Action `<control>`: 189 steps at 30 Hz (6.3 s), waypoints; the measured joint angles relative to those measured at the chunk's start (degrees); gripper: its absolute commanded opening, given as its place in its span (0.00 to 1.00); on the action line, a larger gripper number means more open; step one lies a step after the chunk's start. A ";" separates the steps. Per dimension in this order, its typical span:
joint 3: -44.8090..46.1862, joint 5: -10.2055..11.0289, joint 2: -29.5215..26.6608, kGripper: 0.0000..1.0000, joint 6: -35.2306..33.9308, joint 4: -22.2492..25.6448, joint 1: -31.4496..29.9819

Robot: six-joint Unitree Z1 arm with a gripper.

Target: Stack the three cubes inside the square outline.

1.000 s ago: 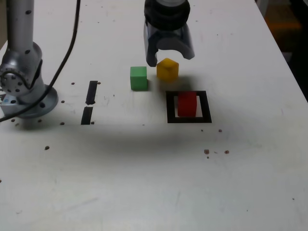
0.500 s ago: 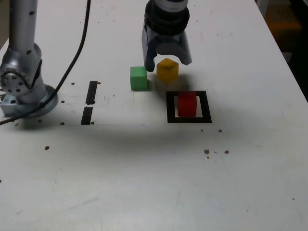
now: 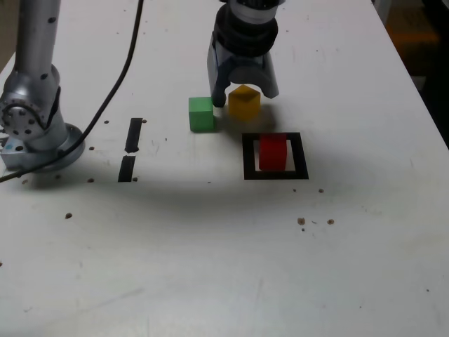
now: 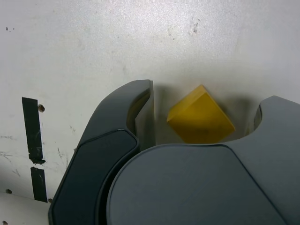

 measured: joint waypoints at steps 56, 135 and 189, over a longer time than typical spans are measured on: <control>-0.41 -3.03 -2.31 0.38 4.38 -1.78 1.35; -24.01 -10.42 0.69 0.76 21.51 15.26 1.90; -38.11 -11.12 20.94 0.57 26.35 15.73 13.47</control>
